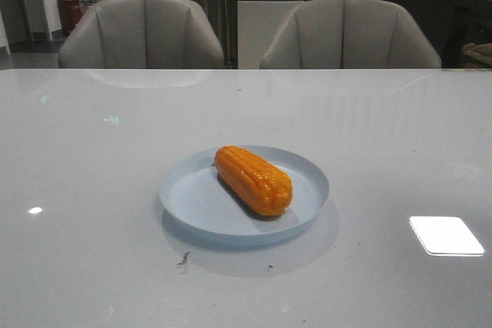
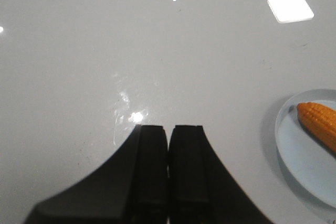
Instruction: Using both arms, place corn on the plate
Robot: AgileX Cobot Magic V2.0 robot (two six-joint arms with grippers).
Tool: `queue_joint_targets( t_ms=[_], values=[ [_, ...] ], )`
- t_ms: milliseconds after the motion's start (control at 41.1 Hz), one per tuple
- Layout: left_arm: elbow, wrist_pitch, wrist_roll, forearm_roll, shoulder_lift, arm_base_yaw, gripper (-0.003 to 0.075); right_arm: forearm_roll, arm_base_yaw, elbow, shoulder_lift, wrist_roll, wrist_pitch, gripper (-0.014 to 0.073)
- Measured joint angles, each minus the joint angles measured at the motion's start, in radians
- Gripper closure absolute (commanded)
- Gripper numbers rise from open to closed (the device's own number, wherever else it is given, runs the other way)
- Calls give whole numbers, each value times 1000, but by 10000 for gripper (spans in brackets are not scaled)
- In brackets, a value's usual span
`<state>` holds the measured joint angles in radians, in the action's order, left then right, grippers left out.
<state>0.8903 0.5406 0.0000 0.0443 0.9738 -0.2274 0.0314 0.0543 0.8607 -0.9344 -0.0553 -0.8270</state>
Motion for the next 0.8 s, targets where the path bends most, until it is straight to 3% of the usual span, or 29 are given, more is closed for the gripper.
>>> queue_joint_targets(
  t_ms=[462,803],
  values=[
    [-281,-234,0,-74,-480,112,627,0,0,0,0,0,0,43],
    [-410,-313,0,-79,-648,117,627,0,0,0,0,0,0,43]
  ],
)
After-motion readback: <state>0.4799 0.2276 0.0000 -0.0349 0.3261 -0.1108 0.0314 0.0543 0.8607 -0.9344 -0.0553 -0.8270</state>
